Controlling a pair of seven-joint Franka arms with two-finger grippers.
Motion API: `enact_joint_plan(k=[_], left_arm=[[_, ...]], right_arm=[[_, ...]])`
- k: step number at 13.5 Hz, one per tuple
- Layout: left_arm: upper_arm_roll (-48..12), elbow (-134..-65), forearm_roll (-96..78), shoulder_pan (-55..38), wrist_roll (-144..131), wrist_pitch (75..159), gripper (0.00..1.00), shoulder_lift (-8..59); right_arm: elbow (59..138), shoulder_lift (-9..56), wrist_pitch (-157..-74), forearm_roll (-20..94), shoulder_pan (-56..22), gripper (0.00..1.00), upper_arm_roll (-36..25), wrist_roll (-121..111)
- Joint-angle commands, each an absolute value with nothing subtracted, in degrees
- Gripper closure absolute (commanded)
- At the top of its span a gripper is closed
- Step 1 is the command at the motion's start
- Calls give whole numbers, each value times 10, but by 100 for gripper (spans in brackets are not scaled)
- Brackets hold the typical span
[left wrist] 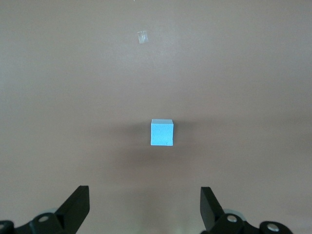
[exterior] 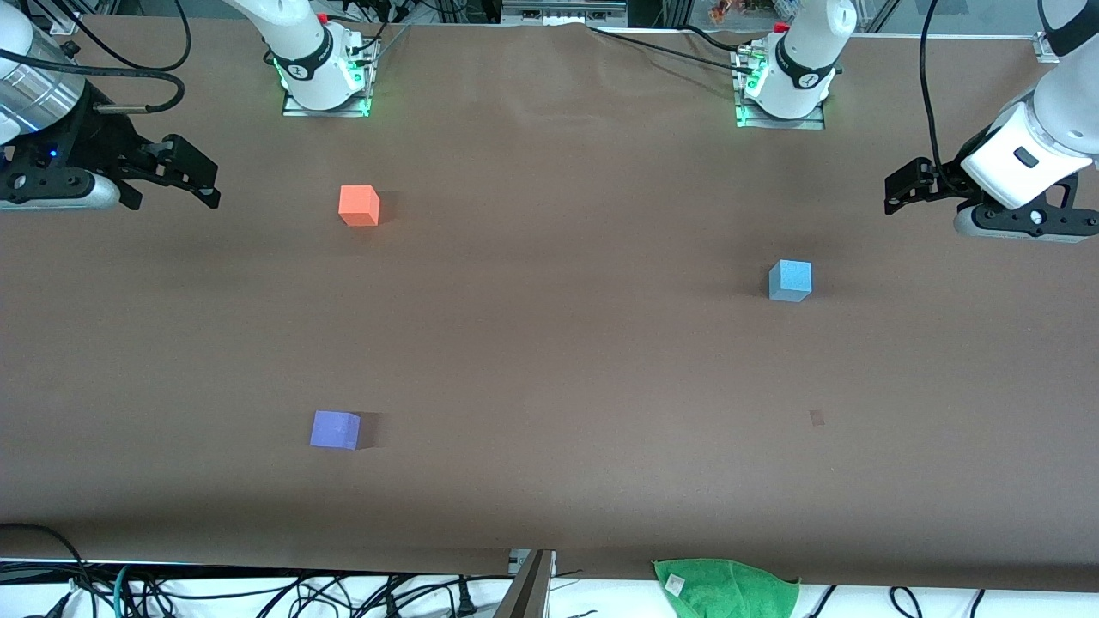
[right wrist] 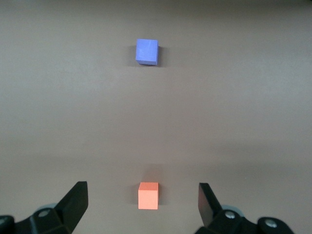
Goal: Place blue block between orange and purple blocks
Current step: 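Reach the open left gripper down over the light blue cube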
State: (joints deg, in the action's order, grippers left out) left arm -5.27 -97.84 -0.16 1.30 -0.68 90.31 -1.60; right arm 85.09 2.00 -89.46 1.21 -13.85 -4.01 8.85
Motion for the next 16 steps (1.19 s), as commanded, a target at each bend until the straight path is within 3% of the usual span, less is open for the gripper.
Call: enact_joint_plan(k=[1,16], left_arm=[[-52,-975,-11,17,-3,899,0,-15],[-55,-975,-8,12,-1,862,0,-7]], right_arm=[[844,22,-896,12,-139,0,-41,59],[845,22,-896,14,-138,0,-45,57]])
